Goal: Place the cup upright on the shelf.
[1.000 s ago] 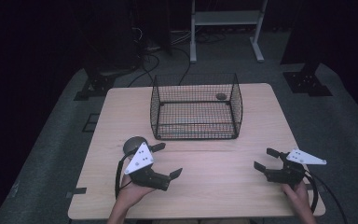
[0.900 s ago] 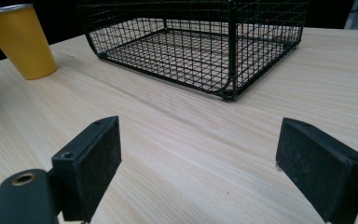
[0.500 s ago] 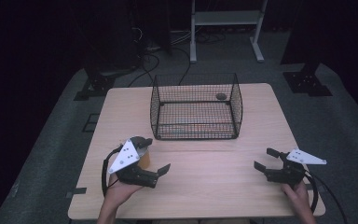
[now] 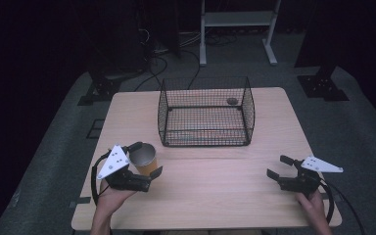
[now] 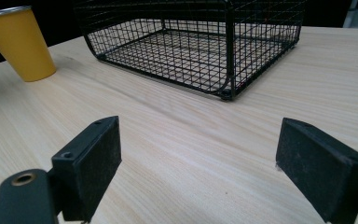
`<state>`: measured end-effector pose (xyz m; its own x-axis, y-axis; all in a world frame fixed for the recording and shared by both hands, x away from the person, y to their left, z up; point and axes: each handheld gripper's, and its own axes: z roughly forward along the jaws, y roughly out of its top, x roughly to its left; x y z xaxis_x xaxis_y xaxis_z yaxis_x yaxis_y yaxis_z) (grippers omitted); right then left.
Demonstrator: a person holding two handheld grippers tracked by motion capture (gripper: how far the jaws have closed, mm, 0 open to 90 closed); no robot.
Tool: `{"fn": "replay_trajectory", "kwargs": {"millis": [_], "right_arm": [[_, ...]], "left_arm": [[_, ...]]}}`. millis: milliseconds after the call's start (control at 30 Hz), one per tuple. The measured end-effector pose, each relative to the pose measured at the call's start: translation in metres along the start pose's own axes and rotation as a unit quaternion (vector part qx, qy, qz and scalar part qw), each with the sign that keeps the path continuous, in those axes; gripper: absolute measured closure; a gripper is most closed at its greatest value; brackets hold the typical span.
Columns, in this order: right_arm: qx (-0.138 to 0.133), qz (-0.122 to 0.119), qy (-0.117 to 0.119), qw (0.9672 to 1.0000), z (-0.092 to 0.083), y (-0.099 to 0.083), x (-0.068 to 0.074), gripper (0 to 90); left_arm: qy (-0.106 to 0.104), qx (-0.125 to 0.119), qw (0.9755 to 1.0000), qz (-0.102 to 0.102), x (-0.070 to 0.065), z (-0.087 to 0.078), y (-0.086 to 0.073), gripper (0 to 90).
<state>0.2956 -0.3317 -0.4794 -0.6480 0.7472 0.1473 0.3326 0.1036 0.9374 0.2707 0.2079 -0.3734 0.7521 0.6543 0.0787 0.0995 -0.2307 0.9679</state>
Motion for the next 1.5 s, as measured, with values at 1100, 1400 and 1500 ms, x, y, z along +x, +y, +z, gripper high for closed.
{"fn": "replay_trajectory", "kwargs": {"millis": [1100,1400,1500], "right_arm": [[0.001,-0.001,0.002,1.0,0.0,0.0,0.0,13.0],[0.001,-0.002,0.002,1.0,0.0,0.0,0.0,13.0],[0.002,-0.005,0.001,1.0,0.0,0.0,0.001,13.1]], "left_arm": [[0.058,0.036,0.9966,-0.045,0.04,0.001,-0.045,0.3],[0.066,0.053,0.9952,-0.05,0.044,0.004,-0.052,0.3],[0.065,0.059,0.9945,-0.057,0.046,0.006,-0.055,0.3]]}}
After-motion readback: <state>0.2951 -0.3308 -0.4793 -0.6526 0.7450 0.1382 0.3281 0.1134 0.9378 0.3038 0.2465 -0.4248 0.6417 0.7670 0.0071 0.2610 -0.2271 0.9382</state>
